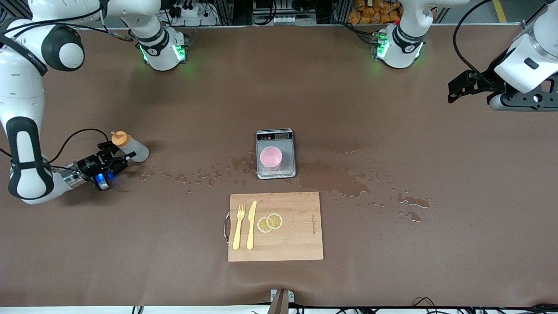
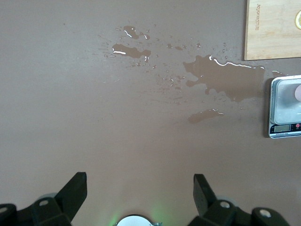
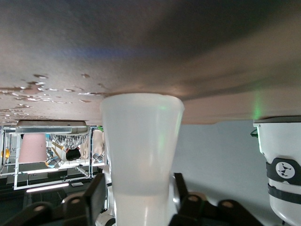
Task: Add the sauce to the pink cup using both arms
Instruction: 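Carry the bottle back beside the scale with the right gripper, then set the bottle upright on the table and open the right gripper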
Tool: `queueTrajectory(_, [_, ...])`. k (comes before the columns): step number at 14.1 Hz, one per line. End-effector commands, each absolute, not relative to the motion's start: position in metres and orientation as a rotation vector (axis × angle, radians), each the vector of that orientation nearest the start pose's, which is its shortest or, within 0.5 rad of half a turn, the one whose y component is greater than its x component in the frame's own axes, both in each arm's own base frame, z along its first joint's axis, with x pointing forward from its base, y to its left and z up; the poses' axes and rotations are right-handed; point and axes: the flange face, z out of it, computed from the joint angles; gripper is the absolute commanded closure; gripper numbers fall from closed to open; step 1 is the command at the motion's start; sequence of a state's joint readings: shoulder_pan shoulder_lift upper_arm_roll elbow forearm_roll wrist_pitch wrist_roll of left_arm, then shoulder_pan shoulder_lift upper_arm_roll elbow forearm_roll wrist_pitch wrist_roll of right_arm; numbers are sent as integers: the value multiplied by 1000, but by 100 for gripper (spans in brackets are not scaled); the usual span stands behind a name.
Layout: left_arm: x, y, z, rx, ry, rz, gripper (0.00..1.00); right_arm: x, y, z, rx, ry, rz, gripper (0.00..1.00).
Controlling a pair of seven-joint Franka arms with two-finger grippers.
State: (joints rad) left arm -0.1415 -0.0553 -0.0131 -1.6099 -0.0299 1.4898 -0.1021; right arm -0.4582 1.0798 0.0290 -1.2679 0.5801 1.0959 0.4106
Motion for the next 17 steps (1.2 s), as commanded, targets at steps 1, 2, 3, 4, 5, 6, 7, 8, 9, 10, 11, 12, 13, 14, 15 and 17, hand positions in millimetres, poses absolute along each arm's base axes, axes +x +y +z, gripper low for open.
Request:
queueTrajectory(1, [523,-82,631,-3179,106,96,0,581,-187,121,-1890,959,1433,8])
queueTrajectory(2, [523,-82,631,-3179,106,96,0,588,-191,131,-1910,980,1412,5])
queueTrajectory(3, [523,-82,631,-3179,106,96,0,595,-193,140,-1944,1006,1402,0])
queueTrajectory(4, [523,-82,631,-3179,106,96,0,605,-194,154,-1995,1022,1383,0])
queueTrajectory(5, [523,-82,631,-3179,106,96,0,616,-194,172,-2043,1036,1345,0])
queueTrajectory(6, [523,-82,631,-3179,106,96,0,621,-194,180,-2055,1042,1330,0])
queueTrajectory(7, [523,-82,631,-3179,106,96,0,623,-194,184,-2061,1050,1322,0])
queueTrajectory(8, [523,-82,632,-3179,106,93,0,631,-196,204,-2091,1064,1281,0])
queueTrajectory(9, [523,-82,632,-3179,106,93,0,636,-192,225,-2123,1095,1262,0])
queueTrajectory(10, [523,-83,632,-3179,106,93,0,640,-189,246,-2179,1123,1241,0])
queueTrajectory(11, [523,-83,632,-3179,106,93,0,644,-184,265,-2242,1127,1205,0])
queueTrajectory(12, [523,-82,632,-3179,106,93,0,647,-179,281,-2286,1120,1179,0])
queueTrajectory(13, [523,-83,632,-3179,106,93,0,649,-172,293,-2319,1109,1164,0])
queueTrajectory(14, [523,-83,632,-3179,108,91,0,651,-167,305,-2356,1106,1147,0])
queueTrajectory(15, [523,-83,632,-3179,108,91,0,654,-152,321,-2425,1093,1129,0])
queueTrajectory(17, [523,-83,632,-3179,108,91,0,658,-124,353,-2578,1061,1083,0])
